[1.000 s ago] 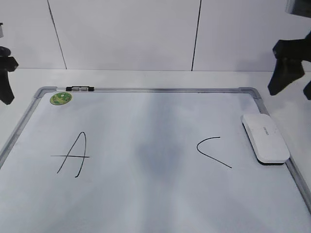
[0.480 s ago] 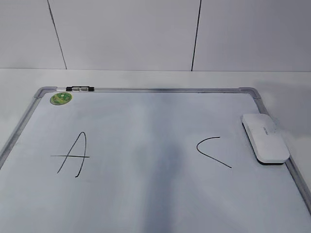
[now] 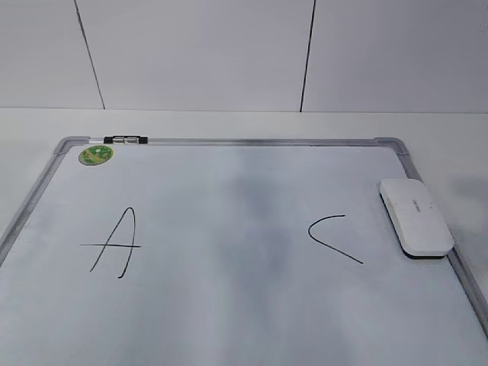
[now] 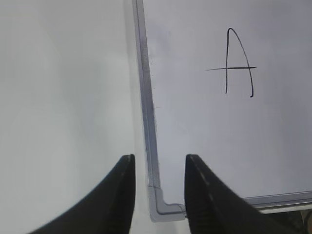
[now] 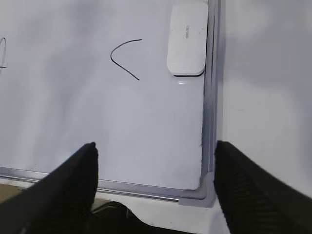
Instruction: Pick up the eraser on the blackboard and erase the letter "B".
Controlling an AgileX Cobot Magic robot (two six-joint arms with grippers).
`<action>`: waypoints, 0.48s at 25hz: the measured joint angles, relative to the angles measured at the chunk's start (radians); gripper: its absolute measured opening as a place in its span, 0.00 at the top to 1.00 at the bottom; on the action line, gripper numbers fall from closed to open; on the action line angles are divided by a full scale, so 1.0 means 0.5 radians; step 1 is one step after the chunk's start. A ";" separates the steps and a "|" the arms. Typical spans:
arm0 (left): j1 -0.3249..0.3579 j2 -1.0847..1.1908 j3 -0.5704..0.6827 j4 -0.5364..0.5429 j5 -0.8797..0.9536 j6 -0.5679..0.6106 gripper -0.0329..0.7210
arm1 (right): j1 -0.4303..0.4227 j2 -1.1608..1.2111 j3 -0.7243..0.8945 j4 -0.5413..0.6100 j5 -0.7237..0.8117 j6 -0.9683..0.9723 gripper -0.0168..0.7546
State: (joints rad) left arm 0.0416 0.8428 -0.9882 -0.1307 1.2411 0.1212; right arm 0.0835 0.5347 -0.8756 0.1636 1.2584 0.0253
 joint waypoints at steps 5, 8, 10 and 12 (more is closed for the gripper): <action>0.000 -0.411 0.189 -0.004 -0.013 0.000 0.63 | 0.000 -0.368 0.179 0.013 0.013 -0.018 0.23; 0.000 -0.616 0.324 -0.004 -0.013 0.000 0.64 | 0.000 -0.531 0.302 0.005 0.020 -0.132 0.23; 0.000 -0.748 0.426 -0.004 -0.009 0.009 0.64 | 0.000 -0.639 0.391 0.004 0.020 -0.221 0.23; 0.000 -0.882 0.518 -0.004 -0.006 0.013 0.64 | 0.000 -0.728 0.462 0.000 0.023 -0.301 0.23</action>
State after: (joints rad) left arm 0.0416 0.4019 -0.7294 -0.1326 1.2382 0.1277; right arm 0.0835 0.1706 -0.6445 0.1639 1.2700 -0.1250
